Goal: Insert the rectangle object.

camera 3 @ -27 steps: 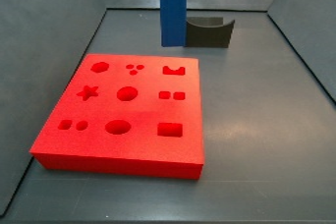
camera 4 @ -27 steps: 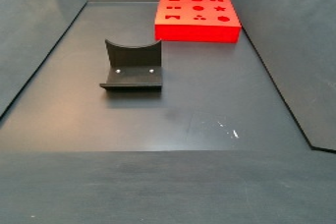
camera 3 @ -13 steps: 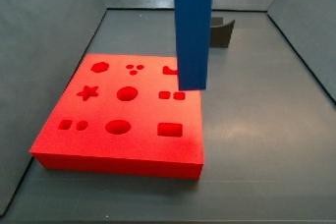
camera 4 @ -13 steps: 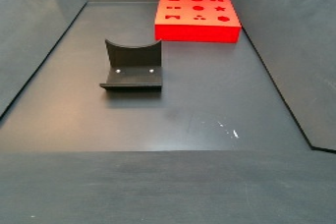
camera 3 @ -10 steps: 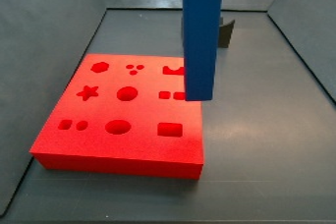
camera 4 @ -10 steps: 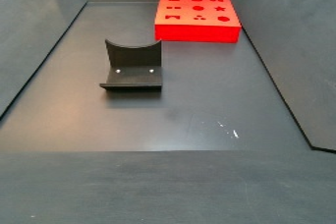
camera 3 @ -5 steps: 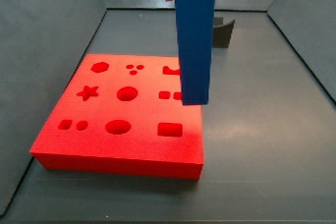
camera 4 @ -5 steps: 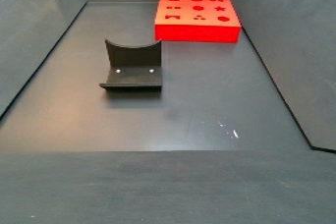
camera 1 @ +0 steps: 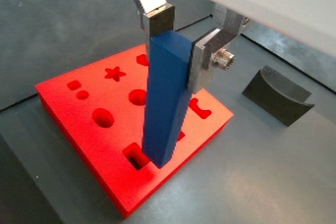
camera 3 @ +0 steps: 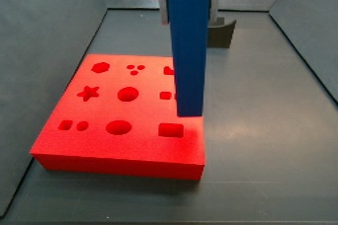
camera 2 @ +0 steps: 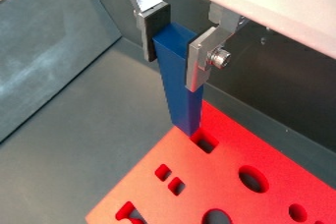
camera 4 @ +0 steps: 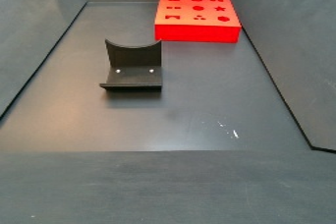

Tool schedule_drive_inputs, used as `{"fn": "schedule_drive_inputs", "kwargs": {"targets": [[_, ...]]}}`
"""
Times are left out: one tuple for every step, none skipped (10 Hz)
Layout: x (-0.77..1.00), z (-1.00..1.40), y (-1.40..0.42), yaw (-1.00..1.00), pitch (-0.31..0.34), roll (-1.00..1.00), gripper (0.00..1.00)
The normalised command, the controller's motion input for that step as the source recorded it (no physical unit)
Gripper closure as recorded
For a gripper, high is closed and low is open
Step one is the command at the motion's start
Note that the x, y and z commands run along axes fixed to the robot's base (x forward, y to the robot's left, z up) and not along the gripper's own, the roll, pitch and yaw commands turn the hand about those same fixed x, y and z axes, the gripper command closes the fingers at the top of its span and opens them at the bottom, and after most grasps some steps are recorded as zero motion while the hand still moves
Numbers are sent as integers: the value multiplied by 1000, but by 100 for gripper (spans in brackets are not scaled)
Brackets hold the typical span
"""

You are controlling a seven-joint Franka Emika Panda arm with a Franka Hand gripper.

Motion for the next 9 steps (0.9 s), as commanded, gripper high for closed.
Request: {"fn": "schedule_drive_inputs", "kwargs": {"targets": [[-54, -240, -111, 0, -26, 143, 100], [-14, -186, -146, 0, -36, 70, 100], [-43, -177, -146, 0, -41, 64, 100], [0, -129, -183, 0, -34, 29, 100], [0, -131, -89, 0, -40, 0, 100], [-14, -180, -26, 0, -29, 20, 100], [-86, -251, 0, 0, -13, 119, 100], [-66, -211, 0, 0, -3, 116, 100], [-31, -134, 0, 0, -1, 66, 100]]}}
